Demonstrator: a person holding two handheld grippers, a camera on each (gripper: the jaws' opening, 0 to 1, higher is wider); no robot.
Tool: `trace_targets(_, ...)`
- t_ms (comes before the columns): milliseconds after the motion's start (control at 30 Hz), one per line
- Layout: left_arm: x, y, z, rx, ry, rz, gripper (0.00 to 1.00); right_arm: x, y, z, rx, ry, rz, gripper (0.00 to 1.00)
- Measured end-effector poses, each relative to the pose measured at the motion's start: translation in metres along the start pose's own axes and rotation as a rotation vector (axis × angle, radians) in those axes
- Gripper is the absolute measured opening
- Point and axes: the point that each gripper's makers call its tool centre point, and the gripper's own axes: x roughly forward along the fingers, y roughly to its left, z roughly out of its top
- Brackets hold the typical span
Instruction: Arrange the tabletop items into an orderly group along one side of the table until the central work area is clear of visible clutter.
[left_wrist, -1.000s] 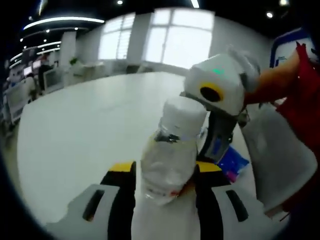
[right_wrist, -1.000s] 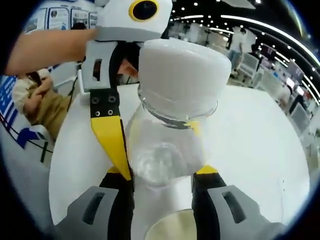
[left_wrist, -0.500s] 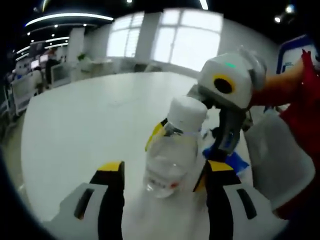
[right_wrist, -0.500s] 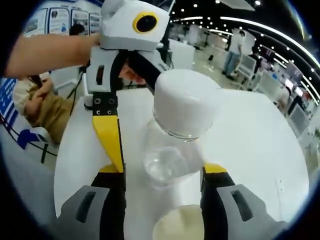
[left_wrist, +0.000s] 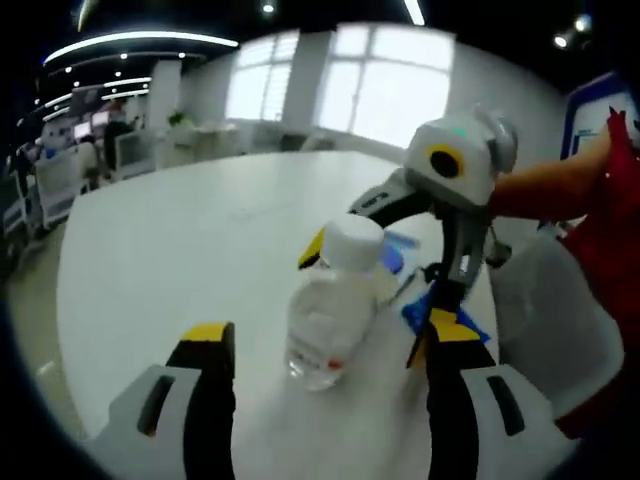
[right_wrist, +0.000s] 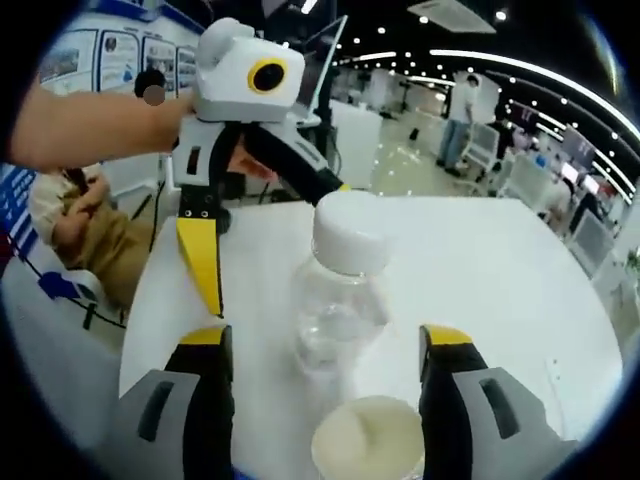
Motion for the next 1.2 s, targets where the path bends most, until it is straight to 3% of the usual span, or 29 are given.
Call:
trace_targets(467, -0.012, -0.016, 0.006, -0.009, -0.018, 0.041, 0.84, -0.034, -0.005, 0.008, 0.03, -0.094, -0.045, 0.95)
trace_targets(767, -0.022, -0.037, 0.005, -0.012, -0.024, 0.059, 0.85, -0.067, -0.008, -0.009, 0.065, -0.106, -0.079, 0.99)
trace_targets(1200, -0.026, -0.072, 0.0, -0.028, -0.04, 0.073, 0.85, -0.129, -0.002, -0.051, 0.099, -0.104, -0.137, 0.99)
